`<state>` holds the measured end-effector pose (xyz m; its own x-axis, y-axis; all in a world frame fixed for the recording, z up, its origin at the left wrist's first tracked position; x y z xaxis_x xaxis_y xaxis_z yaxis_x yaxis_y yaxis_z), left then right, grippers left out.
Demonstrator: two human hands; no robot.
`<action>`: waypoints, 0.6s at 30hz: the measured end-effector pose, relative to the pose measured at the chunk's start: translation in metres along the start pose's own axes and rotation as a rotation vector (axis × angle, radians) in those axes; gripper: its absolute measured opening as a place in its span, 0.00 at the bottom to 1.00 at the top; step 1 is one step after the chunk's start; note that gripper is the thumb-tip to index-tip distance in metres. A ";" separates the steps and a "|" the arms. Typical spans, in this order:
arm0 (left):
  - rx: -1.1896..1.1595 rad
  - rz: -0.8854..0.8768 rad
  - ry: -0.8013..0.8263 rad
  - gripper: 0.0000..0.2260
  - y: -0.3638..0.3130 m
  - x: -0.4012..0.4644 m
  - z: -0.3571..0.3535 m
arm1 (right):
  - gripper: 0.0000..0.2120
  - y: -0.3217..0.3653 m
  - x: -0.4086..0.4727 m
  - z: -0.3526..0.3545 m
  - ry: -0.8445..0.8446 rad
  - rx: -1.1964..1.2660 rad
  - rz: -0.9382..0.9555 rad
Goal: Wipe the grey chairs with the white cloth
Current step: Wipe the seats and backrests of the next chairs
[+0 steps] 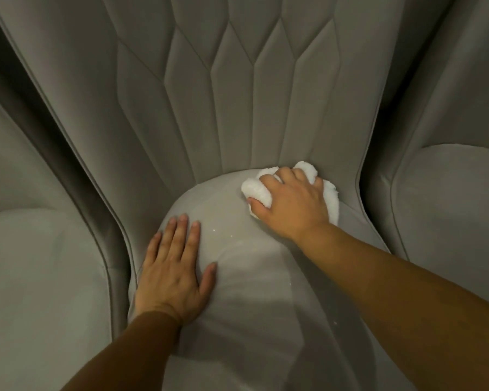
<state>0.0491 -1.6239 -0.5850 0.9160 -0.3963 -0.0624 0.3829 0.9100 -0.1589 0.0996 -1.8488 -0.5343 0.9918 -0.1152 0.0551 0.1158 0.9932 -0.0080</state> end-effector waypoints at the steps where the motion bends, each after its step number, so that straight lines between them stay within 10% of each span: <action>1: -0.003 -0.001 -0.004 0.35 0.000 0.000 0.000 | 0.21 0.000 0.001 -0.001 -0.002 0.000 0.005; 18: -0.125 -0.044 -0.185 0.39 0.000 -0.006 0.016 | 0.23 0.000 -0.003 -0.001 -0.057 0.014 -0.087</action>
<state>0.0457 -1.6192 -0.5692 0.9095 -0.3958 0.1270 0.4156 0.8655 -0.2795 0.0971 -1.8484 -0.5353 0.9733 -0.2003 0.1119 0.2001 0.9797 0.0131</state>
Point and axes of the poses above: each hand's wrist, its own x-axis towards the middle knuckle, its own z-axis out of the back of the hand, y = z × x, the point moved 10 cm from there along x, towards the middle knuckle, and after that the axes turned 7 degrees about -x, right-handed, at the moved point
